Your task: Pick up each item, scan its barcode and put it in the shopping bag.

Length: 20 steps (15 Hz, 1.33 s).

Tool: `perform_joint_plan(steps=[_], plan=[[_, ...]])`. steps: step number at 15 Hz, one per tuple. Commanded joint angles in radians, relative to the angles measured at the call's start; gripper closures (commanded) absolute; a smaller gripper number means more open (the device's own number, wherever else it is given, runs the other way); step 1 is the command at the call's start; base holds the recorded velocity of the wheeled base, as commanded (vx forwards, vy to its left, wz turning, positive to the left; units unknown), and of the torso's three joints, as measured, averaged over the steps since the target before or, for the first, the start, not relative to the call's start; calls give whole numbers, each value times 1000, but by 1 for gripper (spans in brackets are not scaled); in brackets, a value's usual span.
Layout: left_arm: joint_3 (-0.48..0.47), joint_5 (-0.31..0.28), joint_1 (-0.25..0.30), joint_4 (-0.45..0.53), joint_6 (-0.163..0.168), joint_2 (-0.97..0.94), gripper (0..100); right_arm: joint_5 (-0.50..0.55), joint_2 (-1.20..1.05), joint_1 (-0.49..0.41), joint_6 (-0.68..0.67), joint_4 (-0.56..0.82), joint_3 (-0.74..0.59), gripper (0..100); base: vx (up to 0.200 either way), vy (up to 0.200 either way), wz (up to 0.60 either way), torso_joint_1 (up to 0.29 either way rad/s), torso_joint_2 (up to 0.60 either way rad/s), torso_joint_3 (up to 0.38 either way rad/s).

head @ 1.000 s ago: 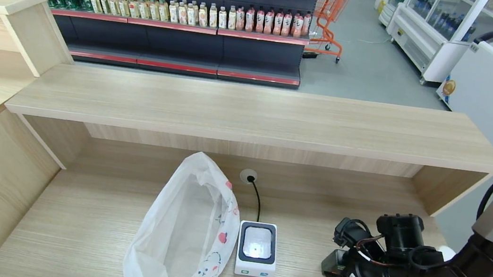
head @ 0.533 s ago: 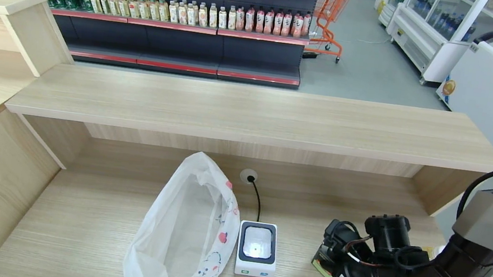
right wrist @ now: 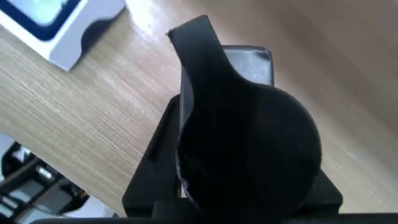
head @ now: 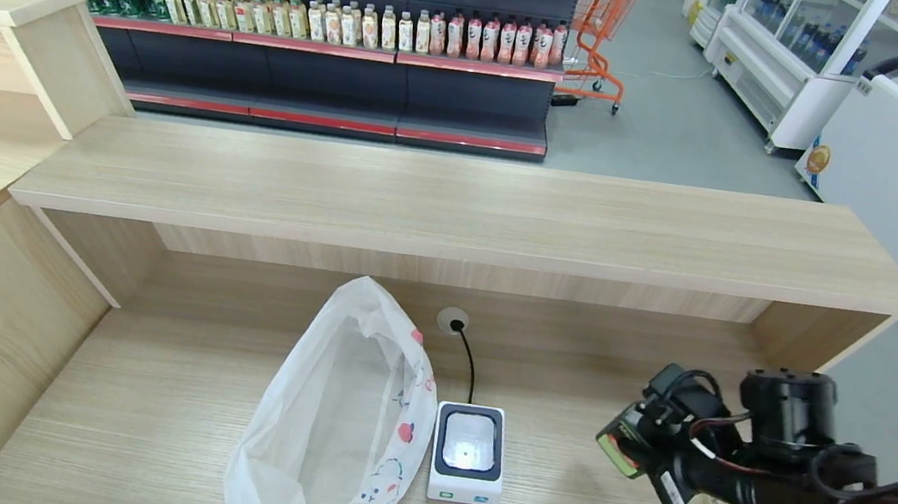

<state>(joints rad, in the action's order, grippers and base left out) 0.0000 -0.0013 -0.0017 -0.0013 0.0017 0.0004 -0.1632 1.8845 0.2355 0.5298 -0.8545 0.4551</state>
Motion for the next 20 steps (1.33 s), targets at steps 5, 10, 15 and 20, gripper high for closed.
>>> perform_joint_plan(steps=[5,10,15,20], plan=[[0,0,0,0,0,0,0,-27,-553,-53,271,6,-168,100,0,0,0,0,0,0],[0,0,0,0,0,0,0,-636,-558,-113,960,74,-167,100,0,0,0,0,0,0],[0,0,0,0,0,0,0,-825,-315,42,1971,460,-148,100,0,0,0,0,0,0],[0,0,0,0,0,0,0,-874,-136,214,2210,457,-96,100,0,0,0,0,0,0]])
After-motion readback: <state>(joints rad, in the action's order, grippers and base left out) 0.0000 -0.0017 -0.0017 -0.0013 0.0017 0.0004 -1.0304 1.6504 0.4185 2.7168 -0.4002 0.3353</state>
